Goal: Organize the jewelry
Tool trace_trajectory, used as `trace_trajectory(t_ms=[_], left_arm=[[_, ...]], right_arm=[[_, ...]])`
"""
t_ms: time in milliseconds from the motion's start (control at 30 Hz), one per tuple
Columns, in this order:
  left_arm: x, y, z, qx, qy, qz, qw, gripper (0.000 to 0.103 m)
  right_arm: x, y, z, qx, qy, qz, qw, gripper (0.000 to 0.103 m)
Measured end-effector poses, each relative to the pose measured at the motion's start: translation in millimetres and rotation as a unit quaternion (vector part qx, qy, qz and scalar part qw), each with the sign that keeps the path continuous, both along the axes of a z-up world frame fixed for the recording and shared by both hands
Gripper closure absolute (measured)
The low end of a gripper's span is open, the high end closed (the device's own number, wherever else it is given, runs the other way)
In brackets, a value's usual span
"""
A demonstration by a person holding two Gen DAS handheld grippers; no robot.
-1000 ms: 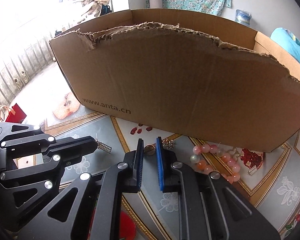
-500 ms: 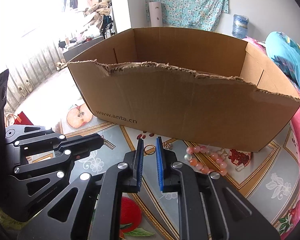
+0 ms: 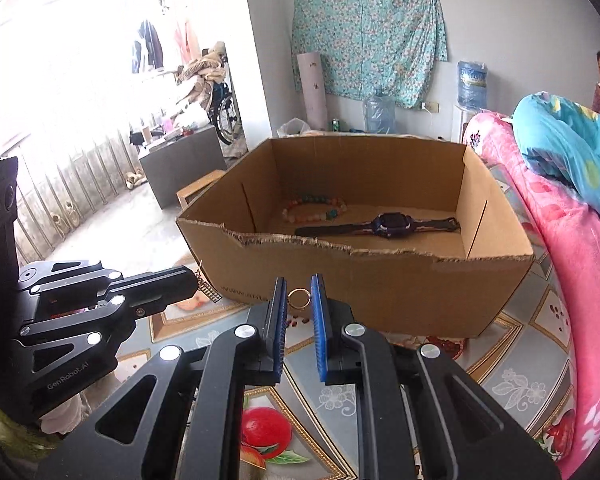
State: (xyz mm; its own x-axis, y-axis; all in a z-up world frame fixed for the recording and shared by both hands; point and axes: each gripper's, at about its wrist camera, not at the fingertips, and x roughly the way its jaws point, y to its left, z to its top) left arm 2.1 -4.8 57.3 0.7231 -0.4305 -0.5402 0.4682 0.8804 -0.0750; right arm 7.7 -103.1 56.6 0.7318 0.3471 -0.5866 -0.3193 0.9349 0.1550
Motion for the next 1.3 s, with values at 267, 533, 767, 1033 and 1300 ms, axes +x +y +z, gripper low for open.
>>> trace_trajectory(t_ms=[267,533,767,1033,1300], left_arm=[[22,-7,45,-0.034,-0.049,-0.021,0.998,0.103],[96,-24,17,-0.006,0.044,-0.006,0.999,0.103],[140,-27,-12,0.001,0.108,0.006,0.9941,0.103],[153,-23,-17,-0.006,0.111,0.014,0.9937,0.094],[125,-6,11,-0.036,0.066,0.024,0.9969,0.093]], right_arm=[[16,-17,45,0.01,-0.061,-0.002,0.998,0.09],[86,-39,25,0.001,0.002,-0.015,1.0,0.09],[133,-48,2,-0.03,0.046,-0.036,0.998,0.09],[142,-64,1,-0.008,0.047,-0.052,0.998,0.089],[111,-89,23,0.025,0.022,-0.067,0.997,0.088]])
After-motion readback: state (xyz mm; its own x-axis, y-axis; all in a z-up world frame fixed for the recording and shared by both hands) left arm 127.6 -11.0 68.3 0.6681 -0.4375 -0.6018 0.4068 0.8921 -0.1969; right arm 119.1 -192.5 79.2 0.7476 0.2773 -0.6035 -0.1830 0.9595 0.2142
